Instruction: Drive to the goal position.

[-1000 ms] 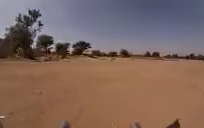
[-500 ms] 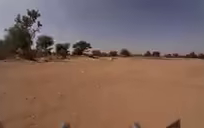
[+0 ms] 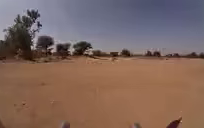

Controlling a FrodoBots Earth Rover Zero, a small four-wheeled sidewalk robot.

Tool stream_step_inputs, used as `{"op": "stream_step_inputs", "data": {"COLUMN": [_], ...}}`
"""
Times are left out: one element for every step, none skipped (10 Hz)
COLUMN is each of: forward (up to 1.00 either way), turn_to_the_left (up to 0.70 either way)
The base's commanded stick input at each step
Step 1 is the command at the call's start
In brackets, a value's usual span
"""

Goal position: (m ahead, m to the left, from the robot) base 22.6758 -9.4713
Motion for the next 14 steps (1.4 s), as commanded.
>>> {"op": "stream_step_inputs", "data": {"forward": [0.50,0.50,0.50,0.50,0.50,0.50,0.50,0.50,0.50,0.50,0.50,0.50,0.50,0.50], "turn_to_the_left": [0.00,0.00,0.00,0.00,0.00,0.00,0.00,0.00,0.00,0.00,0.00,0.00,0.00,0.00]}}
